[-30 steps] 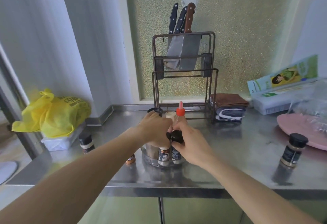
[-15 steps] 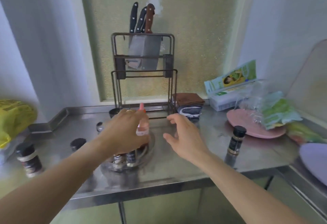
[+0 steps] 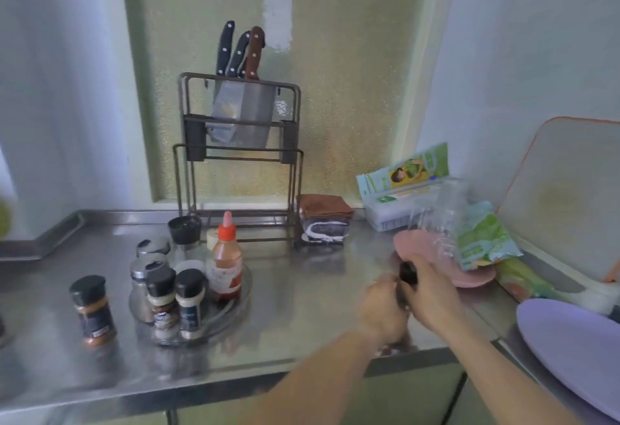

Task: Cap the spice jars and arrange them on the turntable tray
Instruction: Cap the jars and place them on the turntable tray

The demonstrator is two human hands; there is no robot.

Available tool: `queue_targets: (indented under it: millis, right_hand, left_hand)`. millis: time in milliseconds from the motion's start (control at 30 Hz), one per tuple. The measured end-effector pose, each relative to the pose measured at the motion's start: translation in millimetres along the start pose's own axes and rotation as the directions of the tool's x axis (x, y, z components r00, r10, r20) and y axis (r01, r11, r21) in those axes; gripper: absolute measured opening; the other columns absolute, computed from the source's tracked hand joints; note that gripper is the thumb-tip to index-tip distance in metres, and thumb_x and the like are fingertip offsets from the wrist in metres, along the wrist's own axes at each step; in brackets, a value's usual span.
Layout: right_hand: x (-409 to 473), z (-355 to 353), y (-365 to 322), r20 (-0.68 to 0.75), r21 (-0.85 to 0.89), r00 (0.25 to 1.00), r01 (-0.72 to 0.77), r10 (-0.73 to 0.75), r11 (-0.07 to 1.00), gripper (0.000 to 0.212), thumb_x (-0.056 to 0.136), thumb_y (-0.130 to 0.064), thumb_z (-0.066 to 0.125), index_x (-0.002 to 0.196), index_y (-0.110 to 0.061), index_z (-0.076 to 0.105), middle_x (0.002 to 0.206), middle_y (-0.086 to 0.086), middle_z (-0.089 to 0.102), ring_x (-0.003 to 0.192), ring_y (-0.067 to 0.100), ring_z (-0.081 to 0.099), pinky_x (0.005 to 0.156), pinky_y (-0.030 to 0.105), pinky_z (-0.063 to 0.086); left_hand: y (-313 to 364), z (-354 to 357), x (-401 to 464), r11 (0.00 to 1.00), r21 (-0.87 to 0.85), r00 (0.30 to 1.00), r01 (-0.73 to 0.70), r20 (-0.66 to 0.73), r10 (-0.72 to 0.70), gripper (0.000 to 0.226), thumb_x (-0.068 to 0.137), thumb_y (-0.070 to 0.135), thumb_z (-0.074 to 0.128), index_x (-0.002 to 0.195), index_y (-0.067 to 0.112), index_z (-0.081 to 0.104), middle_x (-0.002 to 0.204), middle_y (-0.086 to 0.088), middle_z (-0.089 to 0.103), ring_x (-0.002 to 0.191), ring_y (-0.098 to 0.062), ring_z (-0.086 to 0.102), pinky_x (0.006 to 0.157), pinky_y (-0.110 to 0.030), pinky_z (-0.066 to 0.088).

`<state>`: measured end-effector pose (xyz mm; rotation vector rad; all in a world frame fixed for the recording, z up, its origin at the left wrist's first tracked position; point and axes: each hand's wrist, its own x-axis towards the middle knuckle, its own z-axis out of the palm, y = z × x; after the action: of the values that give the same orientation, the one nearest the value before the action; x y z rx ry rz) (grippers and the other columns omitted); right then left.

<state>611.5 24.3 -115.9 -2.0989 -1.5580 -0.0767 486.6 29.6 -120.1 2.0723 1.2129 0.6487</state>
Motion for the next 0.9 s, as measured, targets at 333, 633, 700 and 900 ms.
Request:
queue_targets:
  millis: [333,633,700,900]
  right_hand:
    - [-27,-6,-122,-0.142,0.272,0.956,0.287,-0.256,0.918,0.043,0.082,-0.021,0.080,0.119,-0.027,0.058,0.110,0.001,0.069,0.093,0.025,0.069,0.080,0.043,0.057]
    - [-70,46,-244,-0.089,0.432,0.866,0.478,-0.491,0.765,0.039,0.085,-0.025,0.078,0.118,-0.026,0.057,0.111,-0.009,0.068,0.097,0.014,0.065,0.087,0.035,0.054]
    - [-72,55,-253,-0.054,0.423,0.860,0.480,-0.508,0.768,0.039,0.086,-0.027,0.077,0.120,-0.027,0.056,0.109,-0.009,0.069,0.096,0.014,0.066,0.086,0.034,0.054]
    - [-73,73,-262,0.011,0.380,0.846,0.490,-0.534,0.784,0.039,0.086,-0.023,0.078,0.118,-0.025,0.056,0.115,-0.007,0.067,0.099,0.015,0.067,0.084,0.028,0.054]
  left_hand:
    - [-42,-88,-70,0.991,-0.128,0.914,-0.029,-0.405,-0.026,0.053,0.086,0.001,0.042,0.135,0.015,0.058,0.125,-0.009,0.067,0.119,-0.027,0.060,0.101,-0.036,0.050]
    - [-114,-142,-152,0.970,-0.200,0.758,0.138,-0.609,-0.234,0.061,0.087,-0.004,0.047,0.141,0.024,0.053,0.127,0.007,0.068,0.120,-0.014,0.063,0.102,-0.038,0.053]
    - [-118,-146,-158,0.957,-0.237,0.755,0.166,-0.594,-0.278,0.059,0.088,-0.007,0.047,0.139,0.021,0.055,0.129,0.008,0.069,0.122,-0.012,0.063,0.101,-0.026,0.051]
    - [-125,-151,-162,0.948,-0.213,0.785,0.235,-0.534,-0.315,0.050,0.094,-0.003,0.045,0.140,0.015,0.051,0.129,-0.004,0.069,0.121,-0.027,0.062,0.083,-0.024,0.044]
